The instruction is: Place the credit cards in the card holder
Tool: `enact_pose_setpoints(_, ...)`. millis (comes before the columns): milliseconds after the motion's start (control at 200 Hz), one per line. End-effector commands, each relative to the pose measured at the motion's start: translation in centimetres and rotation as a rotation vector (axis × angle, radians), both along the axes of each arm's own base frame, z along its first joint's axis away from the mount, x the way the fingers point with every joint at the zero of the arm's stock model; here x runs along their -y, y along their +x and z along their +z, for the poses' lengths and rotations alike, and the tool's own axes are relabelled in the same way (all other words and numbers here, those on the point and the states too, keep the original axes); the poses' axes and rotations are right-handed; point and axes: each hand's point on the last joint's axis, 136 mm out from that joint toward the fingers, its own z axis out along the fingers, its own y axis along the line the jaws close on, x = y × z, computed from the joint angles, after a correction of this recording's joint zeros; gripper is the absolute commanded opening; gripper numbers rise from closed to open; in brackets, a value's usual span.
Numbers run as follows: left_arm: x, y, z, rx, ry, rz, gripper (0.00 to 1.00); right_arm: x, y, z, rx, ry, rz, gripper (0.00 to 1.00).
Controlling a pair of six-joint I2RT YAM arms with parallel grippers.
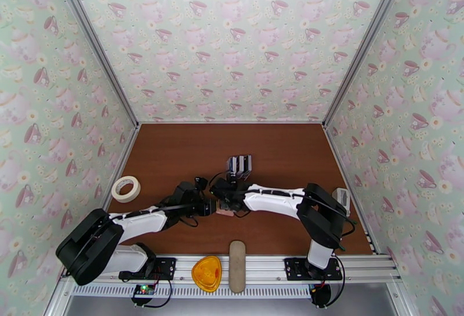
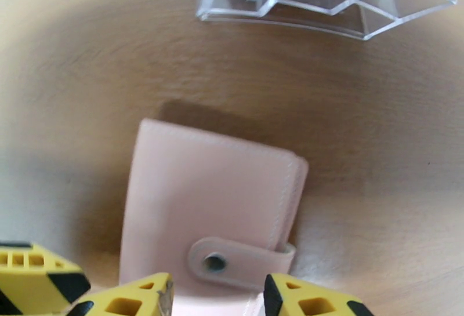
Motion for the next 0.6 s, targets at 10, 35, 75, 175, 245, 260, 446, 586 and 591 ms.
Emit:
enact_pose_setpoints(10, -0.2, -0.1, -0.5, -0.008, 0.018, 0.013, 0.35, -0.6, 0.8, 0.1, 0.000, 0.022, -0.002, 0.47)
enact_pose_setpoints(35, -0.2, -0.1, -0.6, -0.008, 0.022, 0.014, 0.35, -0.6, 0.8, 0.1, -0.002, 0.022, 0.000, 0.47)
enact_pose_setpoints(75, -0.2, -0.3, -0.8, -0.011, 0.029, 0.012, 0.35, -0.8, 0.8, 0.1, -0.001, 0.025, 0.003, 0.47)
enact_pose_setpoints(175, -0.3, -0.3, -1.0, -0.015, 0.042, 0.015, 0.34, -1.1, 0.8, 0.0, -0.006, 0.037, 0.007, 0.47)
enact_pose_setpoints(245, -0.3, -0.4, -1.3, -0.017, 0.053, 0.016, 0.34, -1.2, 0.8, 0.0, -0.007, 0.046, 0.003, 0.47)
enact_pose_setpoints(260, -0.3, -0.4, -1.3, -0.018, 0.055, 0.016, 0.35, -1.2, 0.8, 0.0, -0.008, 0.047, 0.003, 0.47)
enact_pose_setpoints(446, -0.5, -0.8, -2.2, -0.028, 0.091, 0.021, 0.33, -1.4, 0.7, -0.3, -0.017, 0.049, 0.002, 0.47)
enact_pose_setpoints(586, -0.7, -0.9, -2.9, -0.038, 0.115, 0.030, 0.32, -1.4, 0.5, -1.2, -0.042, 0.034, 0.005, 0.47)
enact_pose_setpoints(591, -0.7, -0.9, -2.9, -0.038, 0.115, 0.029, 0.32, -1.4, 0.5, -1.2, -0.043, 0.035, 0.005, 0.47)
